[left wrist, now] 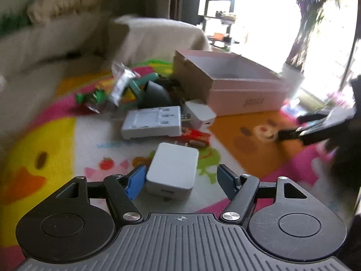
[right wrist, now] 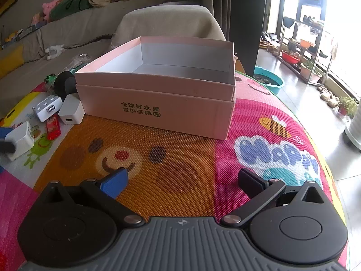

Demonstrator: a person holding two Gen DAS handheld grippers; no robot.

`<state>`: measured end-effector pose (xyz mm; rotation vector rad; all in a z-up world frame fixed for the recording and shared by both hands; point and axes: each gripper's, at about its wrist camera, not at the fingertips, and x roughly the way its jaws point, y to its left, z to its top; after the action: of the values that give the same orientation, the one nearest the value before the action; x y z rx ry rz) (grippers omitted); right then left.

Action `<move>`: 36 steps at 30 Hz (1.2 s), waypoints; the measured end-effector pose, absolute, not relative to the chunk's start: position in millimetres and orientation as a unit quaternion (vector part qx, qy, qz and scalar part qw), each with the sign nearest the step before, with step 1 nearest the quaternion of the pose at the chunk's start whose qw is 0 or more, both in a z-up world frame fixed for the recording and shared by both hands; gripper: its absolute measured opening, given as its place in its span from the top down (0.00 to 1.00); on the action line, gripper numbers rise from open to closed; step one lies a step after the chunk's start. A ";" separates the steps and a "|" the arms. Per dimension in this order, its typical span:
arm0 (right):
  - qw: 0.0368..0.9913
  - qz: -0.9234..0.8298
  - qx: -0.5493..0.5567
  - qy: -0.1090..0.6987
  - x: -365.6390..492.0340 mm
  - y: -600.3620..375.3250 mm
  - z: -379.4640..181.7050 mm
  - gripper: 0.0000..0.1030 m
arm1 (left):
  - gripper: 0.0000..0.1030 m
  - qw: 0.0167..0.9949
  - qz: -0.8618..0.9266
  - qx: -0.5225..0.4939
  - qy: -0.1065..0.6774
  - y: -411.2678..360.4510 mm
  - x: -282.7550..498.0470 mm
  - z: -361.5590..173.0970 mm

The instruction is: Organize rigid objects

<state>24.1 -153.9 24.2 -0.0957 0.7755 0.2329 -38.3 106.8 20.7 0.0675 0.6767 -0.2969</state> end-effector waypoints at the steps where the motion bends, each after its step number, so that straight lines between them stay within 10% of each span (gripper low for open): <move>1: 0.918 0.113 -0.047 0.377 24.2 -153.8 24.2 0.00 | 0.28 0.936 -0.126 0.047 0.325 100.8 -39.1 19.7; 10: 0.917 0.117 -0.050 0.377 23.5 -152.1 26.1 0.05 | 0.52 0.942 -0.107 0.025 0.319 96.5 -25.7 6.3; 26: 0.878 0.345 -0.227 0.240 30.2 46.1 83.9 0.28 | 0.52 0.950 0.037 -0.090 0.297 147.2 -52.8 6.9; 36: 0.842 0.302 -0.235 0.381 134.6 78.7 59.8 0.46 | 0.52 0.950 0.032 -0.105 0.293 149.2 -53.4 5.2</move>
<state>134.6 78.7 59.8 -0.4971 0.8043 0.6373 -53.4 149.2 5.2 -0.2133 0.5969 0.0646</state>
